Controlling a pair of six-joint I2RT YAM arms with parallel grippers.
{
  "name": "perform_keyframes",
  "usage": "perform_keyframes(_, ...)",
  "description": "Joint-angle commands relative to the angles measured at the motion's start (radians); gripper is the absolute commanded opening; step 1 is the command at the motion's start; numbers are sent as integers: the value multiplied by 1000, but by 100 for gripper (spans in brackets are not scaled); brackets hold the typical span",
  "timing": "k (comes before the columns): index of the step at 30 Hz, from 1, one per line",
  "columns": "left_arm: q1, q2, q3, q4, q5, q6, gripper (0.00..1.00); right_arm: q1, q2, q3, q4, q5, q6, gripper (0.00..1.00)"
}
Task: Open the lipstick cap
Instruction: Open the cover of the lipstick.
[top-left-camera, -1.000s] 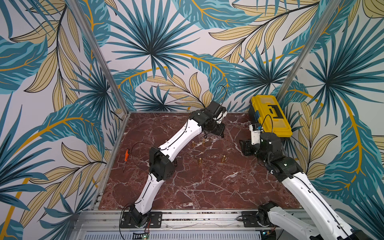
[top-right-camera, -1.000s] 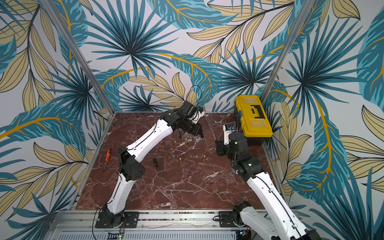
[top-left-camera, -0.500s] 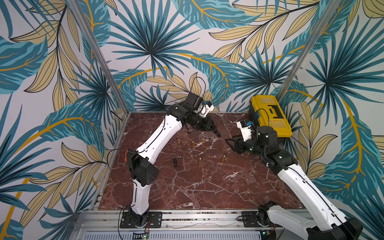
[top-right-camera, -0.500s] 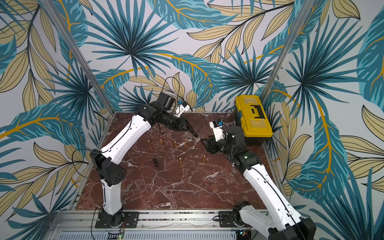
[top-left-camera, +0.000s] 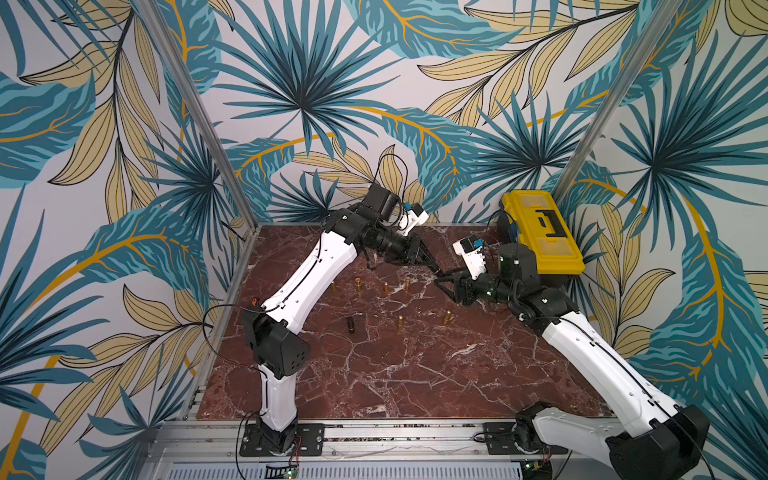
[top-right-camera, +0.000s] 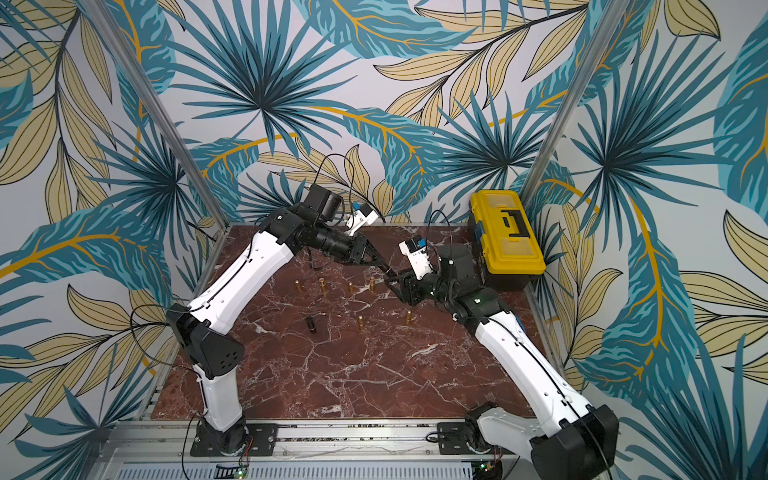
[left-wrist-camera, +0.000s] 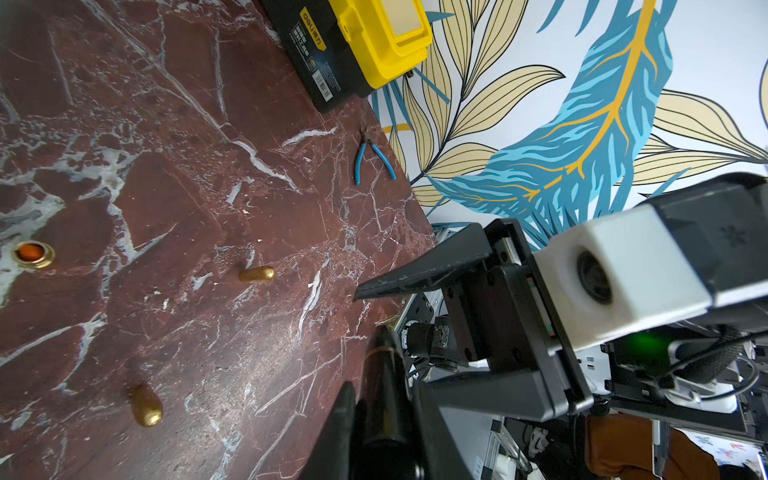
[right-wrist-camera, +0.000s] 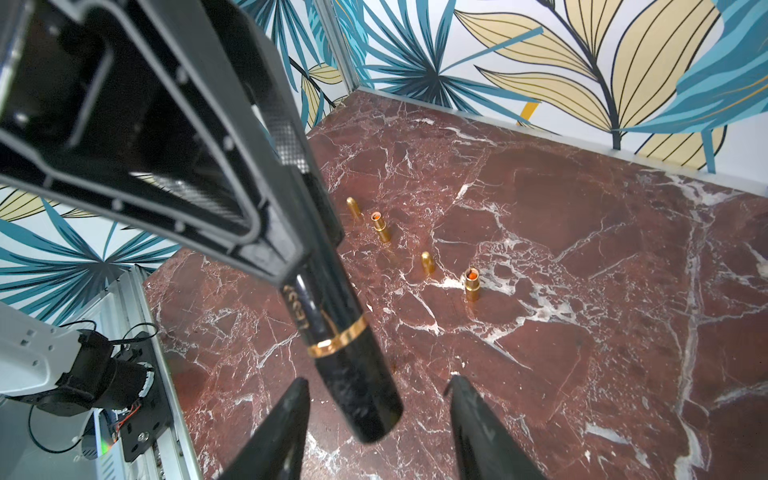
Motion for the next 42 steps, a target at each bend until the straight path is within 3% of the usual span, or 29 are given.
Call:
perform_keyframes(1, 9, -4, -20, 9, 36, -1, 22, 3, 23, 34, 12, -7, -26, 55)
perform_keyframes(22, 20, 14, -28, 9, 56, -3, 18, 30, 64, 77, -46, -29, -62, 20)
perform_keyframes(32, 35, 37, -1, 9, 69, 2, 11, 44, 48, 60, -75, -11, -69, 13)
perform_keyframes(42, 99, 53, 50, 9, 98, 10, 11, 56, -14, 24, -157, 58, -79, 11)
